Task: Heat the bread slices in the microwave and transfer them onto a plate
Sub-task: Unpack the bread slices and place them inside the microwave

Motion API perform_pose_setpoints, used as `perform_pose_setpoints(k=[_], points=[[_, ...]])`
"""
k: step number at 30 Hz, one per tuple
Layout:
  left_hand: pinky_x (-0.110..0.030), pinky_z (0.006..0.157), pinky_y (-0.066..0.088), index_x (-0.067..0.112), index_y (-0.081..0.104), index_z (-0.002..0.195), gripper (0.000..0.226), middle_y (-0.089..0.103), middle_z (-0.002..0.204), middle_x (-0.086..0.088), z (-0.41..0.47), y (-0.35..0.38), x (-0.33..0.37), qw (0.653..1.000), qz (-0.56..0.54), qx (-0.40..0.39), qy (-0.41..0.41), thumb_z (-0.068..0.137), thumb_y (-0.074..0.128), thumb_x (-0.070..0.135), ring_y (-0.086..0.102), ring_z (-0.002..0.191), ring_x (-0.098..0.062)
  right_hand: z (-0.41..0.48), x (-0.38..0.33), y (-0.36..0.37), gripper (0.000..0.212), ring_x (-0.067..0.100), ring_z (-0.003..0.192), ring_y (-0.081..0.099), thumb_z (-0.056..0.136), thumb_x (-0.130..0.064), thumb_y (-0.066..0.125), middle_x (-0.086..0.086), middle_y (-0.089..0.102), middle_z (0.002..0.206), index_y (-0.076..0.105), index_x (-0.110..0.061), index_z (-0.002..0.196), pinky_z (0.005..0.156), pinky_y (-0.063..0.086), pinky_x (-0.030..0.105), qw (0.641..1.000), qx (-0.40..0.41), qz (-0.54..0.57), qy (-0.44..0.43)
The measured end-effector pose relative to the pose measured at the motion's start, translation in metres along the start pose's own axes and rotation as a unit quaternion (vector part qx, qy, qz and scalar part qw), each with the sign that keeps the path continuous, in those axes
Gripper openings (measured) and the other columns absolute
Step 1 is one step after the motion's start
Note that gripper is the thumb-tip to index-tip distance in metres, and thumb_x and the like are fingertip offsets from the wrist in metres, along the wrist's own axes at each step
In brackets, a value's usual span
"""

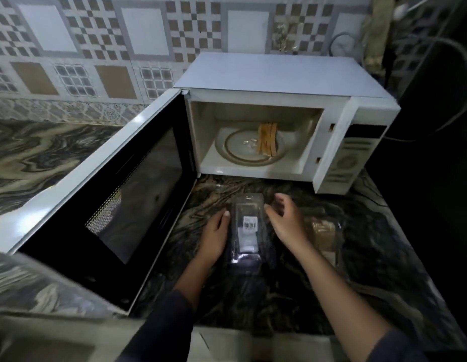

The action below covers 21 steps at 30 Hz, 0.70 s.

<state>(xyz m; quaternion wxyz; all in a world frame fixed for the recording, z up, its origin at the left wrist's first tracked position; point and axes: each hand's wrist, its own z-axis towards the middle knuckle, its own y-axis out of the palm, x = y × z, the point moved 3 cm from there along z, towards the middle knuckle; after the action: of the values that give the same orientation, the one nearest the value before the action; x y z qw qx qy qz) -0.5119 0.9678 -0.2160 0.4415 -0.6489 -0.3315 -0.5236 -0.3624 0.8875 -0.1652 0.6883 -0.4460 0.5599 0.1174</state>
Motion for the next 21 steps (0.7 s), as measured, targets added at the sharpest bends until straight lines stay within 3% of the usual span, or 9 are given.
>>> perform_pose_setpoints(k=[2,4,7,10,12,14,16,19,21], points=[[-0.005,0.084,0.038,0.008,0.063,0.113,0.030,0.063,0.109,0.003,-0.022,0.000,0.003,1.000,-0.001,-0.016,0.000,0.097,0.045,0.025,0.057,0.099,-0.006,-0.020,0.011,0.004,0.044,0.026,0.117,0.052,0.086,-0.025,0.063,0.011,0.055,0.127,0.051,-0.011,0.126,0.097,0.042,0.034,1.000,-0.007,-0.015,0.017],[-0.019,0.090,0.042,0.010,0.062,0.111,0.026,0.064,0.109,-0.001,-0.037,0.002,0.001,1.000,-0.013,-0.024,-0.006,0.095,0.048,0.024,0.058,0.102,-0.011,-0.037,0.022,0.008,0.044,0.027,0.117,0.053,0.085,-0.028,0.063,0.011,0.056,0.126,0.052,-0.012,0.124,0.094,0.042,0.032,0.998,-0.018,-0.042,0.036],[-0.040,0.094,0.049,0.013,0.062,0.099,0.011,0.066,0.099,-0.010,-0.049,0.004,-0.009,0.999,-0.022,-0.024,-0.042,0.092,0.054,0.018,0.060,0.091,-0.019,-0.055,0.030,0.011,0.041,0.028,0.114,0.054,0.084,-0.024,0.063,0.014,0.058,0.124,0.053,-0.008,0.121,0.087,0.041,0.029,0.995,-0.023,-0.070,0.069],[-0.047,0.090,0.052,0.006,0.065,0.088,0.008,0.068,0.097,-0.023,-0.054,0.001,-0.025,0.995,0.015,-0.017,-0.101,0.087,0.059,0.012,0.063,0.085,-0.025,-0.066,0.041,0.015,0.030,0.028,0.102,0.060,0.082,-0.016,0.065,0.011,0.063,0.109,0.057,-0.008,0.110,0.076,0.044,0.027,0.991,-0.031,-0.041,0.123],[-0.045,0.082,0.056,0.009,0.064,0.078,0.008,0.068,0.091,-0.023,-0.059,0.000,-0.026,0.990,0.008,-0.005,-0.141,0.085,0.060,0.009,0.066,0.085,-0.031,-0.069,0.051,0.017,0.021,0.030,0.092,0.063,0.076,-0.012,0.069,0.010,0.064,0.102,0.060,-0.012,0.095,0.075,0.052,0.034,0.984,-0.036,-0.010,0.173],[-0.029,0.060,0.060,0.001,0.063,0.083,0.007,0.062,0.075,-0.016,-0.066,0.000,-0.021,0.984,-0.028,-0.005,-0.178,0.086,0.057,0.001,0.062,0.069,-0.026,-0.070,0.059,0.020,0.014,0.031,0.077,0.066,0.076,-0.002,0.067,0.018,0.065,0.094,0.057,-0.011,0.077,0.071,0.059,0.042,0.972,-0.044,0.057,0.224],[-0.015,0.046,0.053,-0.006,0.063,0.092,0.009,0.056,0.068,-0.009,-0.071,0.000,-0.016,0.978,-0.058,-0.006,-0.200,0.086,0.056,-0.004,0.055,0.063,-0.018,-0.076,0.058,0.021,0.017,0.025,0.061,0.064,0.082,0.006,0.060,0.017,0.062,0.079,0.055,-0.006,0.071,0.059,0.059,0.030,0.958,-0.063,0.112,0.258],[-0.014,0.045,0.052,-0.011,0.062,0.093,0.011,0.056,0.068,-0.009,-0.075,-0.003,-0.014,0.976,-0.069,-0.003,-0.208,0.086,0.058,-0.004,0.055,0.064,-0.017,-0.078,0.057,0.020,0.017,0.024,0.058,0.063,0.082,0.011,0.058,0.017,0.061,0.079,0.054,-0.002,0.070,0.050,0.056,0.023,0.951,-0.073,0.131,0.269],[-0.015,0.045,0.053,-0.009,0.063,0.082,0.006,0.056,0.068,-0.009,-0.074,-0.004,-0.016,0.974,-0.066,-0.002,-0.217,0.085,0.059,-0.005,0.055,0.064,-0.018,-0.077,0.059,0.020,0.012,0.026,0.059,0.065,0.082,0.010,0.059,0.022,0.064,0.087,0.056,0.000,0.075,0.053,0.057,0.026,0.949,-0.069,0.131,0.276]])
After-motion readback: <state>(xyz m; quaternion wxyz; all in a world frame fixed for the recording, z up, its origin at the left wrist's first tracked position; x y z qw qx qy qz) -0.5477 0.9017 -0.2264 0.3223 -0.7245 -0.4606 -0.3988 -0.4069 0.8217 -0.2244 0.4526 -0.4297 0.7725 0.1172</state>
